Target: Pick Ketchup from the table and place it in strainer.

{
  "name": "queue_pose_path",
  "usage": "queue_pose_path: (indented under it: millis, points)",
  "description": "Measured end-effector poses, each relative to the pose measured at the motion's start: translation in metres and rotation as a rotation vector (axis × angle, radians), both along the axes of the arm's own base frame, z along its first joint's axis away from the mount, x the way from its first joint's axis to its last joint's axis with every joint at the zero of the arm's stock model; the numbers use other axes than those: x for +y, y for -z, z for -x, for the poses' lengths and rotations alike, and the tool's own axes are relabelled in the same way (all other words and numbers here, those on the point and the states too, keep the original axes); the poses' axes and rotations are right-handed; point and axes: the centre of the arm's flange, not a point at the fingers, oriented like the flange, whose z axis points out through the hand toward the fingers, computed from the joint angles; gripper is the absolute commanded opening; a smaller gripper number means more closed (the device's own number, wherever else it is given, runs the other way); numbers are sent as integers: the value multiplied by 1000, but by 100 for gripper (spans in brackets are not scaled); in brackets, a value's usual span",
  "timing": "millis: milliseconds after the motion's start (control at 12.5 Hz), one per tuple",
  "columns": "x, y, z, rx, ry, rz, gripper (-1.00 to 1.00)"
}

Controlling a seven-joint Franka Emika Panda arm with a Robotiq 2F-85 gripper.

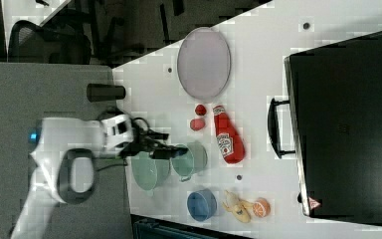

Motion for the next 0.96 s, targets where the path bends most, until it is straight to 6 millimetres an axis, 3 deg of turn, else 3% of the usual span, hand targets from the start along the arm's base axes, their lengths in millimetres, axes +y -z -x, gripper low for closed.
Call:
queue_pose_path:
  millis: [160,400,720,960]
  points:
    - [0,33,16,10,-183,-18,100]
    - [2,55,23,-65,-420,-39,100]
    - [5,87,19,-118,-550,-42,100]
    - [5,136,18,-80,-587,-47,100]
